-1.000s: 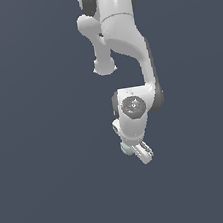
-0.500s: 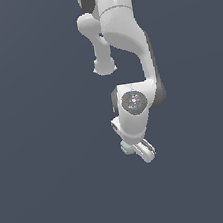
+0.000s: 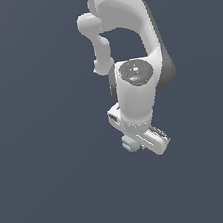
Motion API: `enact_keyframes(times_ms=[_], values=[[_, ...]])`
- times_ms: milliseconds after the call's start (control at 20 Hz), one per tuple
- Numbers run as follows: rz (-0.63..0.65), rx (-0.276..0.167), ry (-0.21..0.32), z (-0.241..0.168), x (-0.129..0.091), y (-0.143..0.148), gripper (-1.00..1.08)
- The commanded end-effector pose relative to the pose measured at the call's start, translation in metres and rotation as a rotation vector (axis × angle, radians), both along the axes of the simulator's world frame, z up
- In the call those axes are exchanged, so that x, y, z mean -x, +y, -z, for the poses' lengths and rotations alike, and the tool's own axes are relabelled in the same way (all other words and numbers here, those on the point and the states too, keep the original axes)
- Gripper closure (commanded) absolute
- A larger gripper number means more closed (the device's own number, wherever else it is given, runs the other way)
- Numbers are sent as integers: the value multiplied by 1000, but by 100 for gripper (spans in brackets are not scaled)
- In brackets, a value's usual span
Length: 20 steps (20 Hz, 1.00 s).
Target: Pick up the object and move it to a goal position.
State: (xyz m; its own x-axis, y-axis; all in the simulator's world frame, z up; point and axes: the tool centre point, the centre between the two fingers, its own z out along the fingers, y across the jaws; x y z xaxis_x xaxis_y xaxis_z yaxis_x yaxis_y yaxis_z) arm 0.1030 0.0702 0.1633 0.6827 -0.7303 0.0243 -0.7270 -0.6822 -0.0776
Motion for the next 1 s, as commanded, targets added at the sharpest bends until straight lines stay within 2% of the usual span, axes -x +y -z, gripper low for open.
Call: enact_keyframes(times_ms=[0, 550, 950], values=[[-63, -7, -23, -35, -6, 3, 108], [-346, -48, -120, -193, -23, 16, 108], [-483, -70, -165, -269, -26, 22, 108]])
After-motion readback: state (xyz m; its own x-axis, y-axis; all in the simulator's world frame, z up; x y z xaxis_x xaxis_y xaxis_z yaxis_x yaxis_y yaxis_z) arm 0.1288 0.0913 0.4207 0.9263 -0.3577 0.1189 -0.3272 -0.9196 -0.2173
